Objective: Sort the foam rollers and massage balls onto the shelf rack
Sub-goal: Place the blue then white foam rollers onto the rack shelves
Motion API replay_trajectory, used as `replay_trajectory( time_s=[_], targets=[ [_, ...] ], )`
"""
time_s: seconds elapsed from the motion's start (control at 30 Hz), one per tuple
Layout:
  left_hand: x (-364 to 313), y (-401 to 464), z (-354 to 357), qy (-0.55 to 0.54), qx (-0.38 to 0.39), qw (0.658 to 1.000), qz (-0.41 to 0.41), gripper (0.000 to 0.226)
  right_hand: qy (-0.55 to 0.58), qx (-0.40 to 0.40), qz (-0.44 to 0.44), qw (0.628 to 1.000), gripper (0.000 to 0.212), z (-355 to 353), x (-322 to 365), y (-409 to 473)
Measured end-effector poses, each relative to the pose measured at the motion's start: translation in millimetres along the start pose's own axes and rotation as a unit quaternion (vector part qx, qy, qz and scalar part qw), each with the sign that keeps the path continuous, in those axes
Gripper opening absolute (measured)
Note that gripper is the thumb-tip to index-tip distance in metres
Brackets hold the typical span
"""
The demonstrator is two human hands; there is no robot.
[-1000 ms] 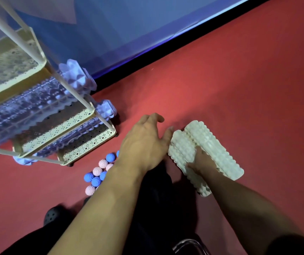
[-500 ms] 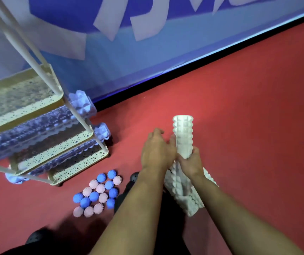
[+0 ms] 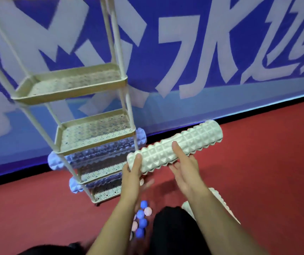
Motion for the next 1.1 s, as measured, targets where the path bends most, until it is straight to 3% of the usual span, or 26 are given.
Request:
replay_trajectory(
  time_s=[0.07,0.13,0.23,0.3,0.43,0.5,0.6,0.67,0.83,1.0,1.1],
  targets=[
    [-28.5,-15.6,-37.9,-0.081,0.009,0.996,0.023,0.057,0.007,0.019,0.025,0.999,0.055,49.7,-17.2,-19.9],
    [-60.7,-35.3,-80.2,-0.109,-0.030,0.991,0.070,0.050,-0.017,0.042,0.051,0.998,0.060,93.2,-29.3,-40.3],
    [-94.8,-59.4,-140.2,-0.113,-0.100,0.981,0.122,0.048,-0.159,0.083,0.084,0.980,0.047,134.4,-37.3,-68.1],
    [-108.6,-70.3,-171.7,-0.115,-0.130,0.975,0.138,0.051,-0.307,0.098,0.029,0.946,0.040,148.2,-29.3,-71.0],
    [-122.3,-89.8,-229.2,-0.146,-0.199,0.958,0.144,0.058,-0.544,0.104,-0.246,0.795,0.045,191.8,13.4,-60.5],
    [-128.5,-93.7,-248.9,-0.132,-0.213,0.958,0.136,0.059,-0.582,0.222,-0.361,0.694,0.055,234.1,14.1,-62.0],
    [-137.3,-91.5,-260.4,-0.105,-0.211,0.964,0.124,0.059,-0.637,0.446,-0.375,0.504,0.075,285.4,-17.8,-70.4],
    [-143.2,-85.8,-256.5,-0.088,-0.196,0.970,0.116,0.060,-0.654,0.513,-0.342,0.439,0.082,295.5,-35.0,-68.2],
    [-153.7,-59.3,-232.7,-0.083,-0.146,0.981,0.097,0.055,-0.666,0.534,-0.280,0.440,0.093,286.9,-43.7,-42.1],
    [-162.2,-30.5,-214.7,-0.075,-0.112,0.988,0.078,0.041,-0.722,0.527,-0.283,0.347,0.094,293.9,-45.7,-4.9],
    [-159.1,-16.7,-228.8,-0.057,-0.161,0.984,0.047,0.054,-0.756,0.482,-0.279,0.343,0.093,301.0,-57.2,17.2]
  ],
)
Point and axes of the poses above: each hand's wrist, its own y-axis towards the middle knuckle, its own z-axis out of the palm, x = y × z, the point moved 8 cm from there along y, towards the middle knuckle, and after that the axes turned 13 degrees about -z, right-handed, at the moved point
